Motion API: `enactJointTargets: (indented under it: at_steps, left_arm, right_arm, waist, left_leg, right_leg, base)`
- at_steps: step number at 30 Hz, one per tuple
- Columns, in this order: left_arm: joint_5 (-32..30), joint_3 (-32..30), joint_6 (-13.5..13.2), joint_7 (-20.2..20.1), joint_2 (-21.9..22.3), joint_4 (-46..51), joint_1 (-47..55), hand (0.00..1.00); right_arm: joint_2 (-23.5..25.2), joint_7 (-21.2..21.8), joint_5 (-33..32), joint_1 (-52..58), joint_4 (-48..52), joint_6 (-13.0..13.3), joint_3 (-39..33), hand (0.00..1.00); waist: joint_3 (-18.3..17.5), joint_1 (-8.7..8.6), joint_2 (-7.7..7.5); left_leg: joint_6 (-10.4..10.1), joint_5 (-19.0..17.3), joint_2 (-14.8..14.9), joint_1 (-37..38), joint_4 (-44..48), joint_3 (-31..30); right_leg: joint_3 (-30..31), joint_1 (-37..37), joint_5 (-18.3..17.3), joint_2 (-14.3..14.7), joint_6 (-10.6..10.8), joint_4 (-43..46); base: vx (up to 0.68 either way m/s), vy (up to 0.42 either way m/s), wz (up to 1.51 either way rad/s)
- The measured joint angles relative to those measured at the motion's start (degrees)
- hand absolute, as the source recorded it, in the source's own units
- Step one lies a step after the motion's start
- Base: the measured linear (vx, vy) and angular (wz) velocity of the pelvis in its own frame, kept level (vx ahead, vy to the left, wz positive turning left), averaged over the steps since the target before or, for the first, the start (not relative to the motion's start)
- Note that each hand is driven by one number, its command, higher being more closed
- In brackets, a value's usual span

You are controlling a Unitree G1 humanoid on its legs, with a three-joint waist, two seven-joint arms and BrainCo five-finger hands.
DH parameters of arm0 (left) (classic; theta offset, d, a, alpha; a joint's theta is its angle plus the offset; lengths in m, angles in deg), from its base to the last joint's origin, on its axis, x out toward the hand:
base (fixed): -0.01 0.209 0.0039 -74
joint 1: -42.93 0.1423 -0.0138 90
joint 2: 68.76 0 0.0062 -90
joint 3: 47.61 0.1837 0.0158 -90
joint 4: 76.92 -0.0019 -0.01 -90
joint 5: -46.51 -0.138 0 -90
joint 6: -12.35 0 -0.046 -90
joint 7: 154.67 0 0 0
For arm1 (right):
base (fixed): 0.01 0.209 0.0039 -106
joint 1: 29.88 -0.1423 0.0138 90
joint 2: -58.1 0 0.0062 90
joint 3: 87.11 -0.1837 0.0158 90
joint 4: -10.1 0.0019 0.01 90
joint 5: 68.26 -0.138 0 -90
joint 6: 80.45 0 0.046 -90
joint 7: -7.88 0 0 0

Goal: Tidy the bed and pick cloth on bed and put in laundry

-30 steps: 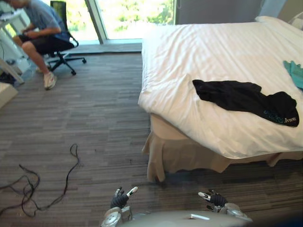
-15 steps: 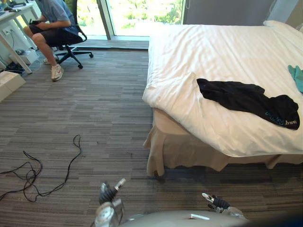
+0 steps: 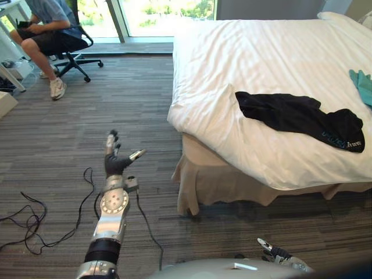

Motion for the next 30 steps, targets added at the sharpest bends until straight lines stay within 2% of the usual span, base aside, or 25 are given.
enactJointTargets:
  at_steps: [3,5,8,9,10,11,12,13,14,16,19,21,23,26,30]
  left_arm:
    - [-4.64,1.89,0.35,2.51,-1.79,1.32,-7.67,0.0]
    - [-7.88,1.84,1.57,6.68,-4.51,2.0,-15.46,0.0]
    - [-13.21,1.88,3.7,12.0,-7.9,1.82,-21.71,0.0]
    - [-12.08,2.0,5.36,11.5,-8.51,1.58,-23.18,0.0]
    - [-10.8,2.03,7.93,10.64,-9.85,-2.69,-27.75,0.0]
    - [-9.34,2.75,9.38,10.59,-12.76,-11.2,-34.38,0.0]
    - [-8.4,3.63,10.56,10.7,-14.3,-14.79,-38.27,0.0]
    - [-8.11,4.26,11.23,10.76,-14.89,-15.95,-40.25,0.0]
    - [-7.81,6.21,13.36,11.13,-15.93,-17.4,-44.88,0.0]
    - [-7.58,8.88,15.53,11.21,-16.96,-18.21,-49.23,0.0]
    - [-8.11,11.86,20.21,13.31,-16.37,-18.18,-54.37,0.0]
    - [-8.61,12.98,22.17,14.83,-15.72,-17.99,-56.81,0.0]
    - [-8.64,13.12,23.6,16.24,-14.28,-17.96,-59.5,0.0]
    - [-8.63,13.68,25.58,18.19,-11.81,-17.58,-61.69,0.0]
    - [-7.95,13.61,30.75,18.36,-10.11,-17.32,-62.47,0.0]
  right_arm:
    - [-0.05,-0.96,-2.56,-2.72,0.55,0.17,-0.09,0.0]
    - [-0.2,-2.0,-4.53,-6.14,1.63,1.58,-0.13,0.0]
    - [-0.71,-2.42,-6.33,-7.44,2.63,3.51,-0.14,0.0]
    - [-0.82,-2.45,-6.6,-7.44,2.64,3.88,-0.14,0.0]
    - [-1.19,-2.44,-6.65,-7.61,2.65,4.62,-0.1,0.0]
    - [-1.51,-2.35,-6.52,-8.69,2.63,5.02,-0.07,0.0]
    - [-1.68,-2.21,-6.5,-9.05,2.72,5.41,-0.04,0.0]
    - [-1.81,-2.18,-6.47,-9.21,2.73,5.71,-0.03,0.0]
    - [-1.93,-2.18,-6.39,-9.34,2.81,6.15,0.02,0.0]
    - [-1.58,-2.19,-5.91,-9.3,3.23,6.92,0.19,0.0]
    - [-0.93,-2.52,-5.08,-8.69,5.53,7.9,1.12,0.0]
    - [-0.75,-2.63,-4.23,-8.15,8.06,8.88,1.99,0.0]
    - [-0.18,-2.71,-4.22,-7.59,10.24,9.69,2.49,0.0]
    - [0.64,-3.12,-4.22,-6.13,13.34,10.8,2.56,0.0]
    - [0.65,-3.37,-4.2,-6.04,15.48,12.24,2.55,0.0]
  waist:
    - [2.96,-0.1,0.38]
    - [8.76,-0.28,0.74]
    - [13.28,-1.24,0.64]
    - [13.48,-1.25,0.75]
    - [13.83,-1.27,0.94]
    - [14.94,-1.46,0.92]
    - [15.85,-1.85,0.98]
    - [16.36,-2.06,1.02]
    - [17.27,-2.38,0.99]
    - [17.7,-3.29,1.0]
    - [19.28,-5.0,1.08]
    - [19.96,-5.82,1.17]
    - [20.27,-6.02,1.53]
    - [20.48,-5.85,1.49]
    - [20.68,-5.82,1.65]
  left_leg:
    - [-0.12,-0.41,0.21,-5.55,2.39,0.79]
    - [0.14,-1.3,0.2,-11.6,7.53,1.34]
    - [-0.29,-1.65,0.36,-15.32,10.8,2.26]
    - [-0.42,-1.73,0.53,-16.1,11.07,2.72]
    - [-0.55,-1.85,0.71,-17.33,11.63,3.28]
    - [-0.56,-1.85,0.93,-17.84,11.85,4.72]
    - [-0.56,-1.85,0.96,-18.19,12.09,5.31]
    - [-0.56,-1.85,0.96,-18.4,12.25,5.62]
    - [-0.56,-1.85,0.89,-19.41,12.86,6.36]
    - [-0.56,-1.85,0.89,-20.95,13.63,7.31]
    - [-0.6,-1.89,1.18,-22.55,15.52,10.37]
    - [-0.8,-2.86,1.88,-24.09,17.26,13.26]
    - [-0.19,-4.74,3.45,-25.53,19.21,15.98]
    - [-0.34,-5.2,4.35,-26.78,21.14,18.58]
    - [-0.02,-7.07,5.41,-29.2,23.96,21.31]
  right_leg:
    - [1.06,-5.86,0.14,-0.4,-0.21,2.68]
    - [2.18,-11.61,0.21,-1.18,-0.3,6.07]
    - [3.18,-15.21,0.18,-1.34,-0.36,8.56]
    - [3.4,-16.23,0.14,-1.31,-0.42,9.07]
    - [4.29,-18.12,0.04,-1.19,-0.57,10.03]
    - [5.99,-19.93,-0.15,-0.97,-0.83,11.44]
    - [6.68,-20.96,-0.39,-0.97,-1.04,12.4]
    - [7.04,-21.59,-0.53,-1.02,-1.2,13.03]
    - [8.59,-23.79,-1.05,-1.16,-1.44,14.97]
    - [9.85,-26.41,-1.66,-1.34,-1.42,17.17]
    - [12.29,-30.17,-2.95,-1.87,-1.75,21.33]
    - [13.03,-32.13,-4.07,-2.07,-1.85,23.09]
    - [13.28,-33.85,-4.52,-1.26,-2.24,24.72]
    - [14.17,-35.98,-4.99,-1.1,-2.46,26.76]
    - [15.53,-39.32,-5.87,-1.02,-2.61,29.31]
  base:
    - [-0.1,-0.008,-0.04]
    - [-0.17,0.0,-0.07]
    - [-0.11,-0.009,-0.05]
    - [-0.05,-0.031,-0.16]
    - [-0.05,-0.044,-0.35]
    - [-0.05,-0.048,-0.43]
    - [-0.05,-0.039,-0.37]
    - [-0.06,-0.027,-0.28]
    - [-0.04,-0.014,-0.22]
    - [-0.03,-0.011,-0.22]
    - [-0.02,-0.019,-0.24]
    - [-0.05,-0.028,-0.27]
    - [-0.05,-0.033,-0.17]
    - [-0.02,-0.029,-0.08]
    - [-0.05,-0.01,-0.12]
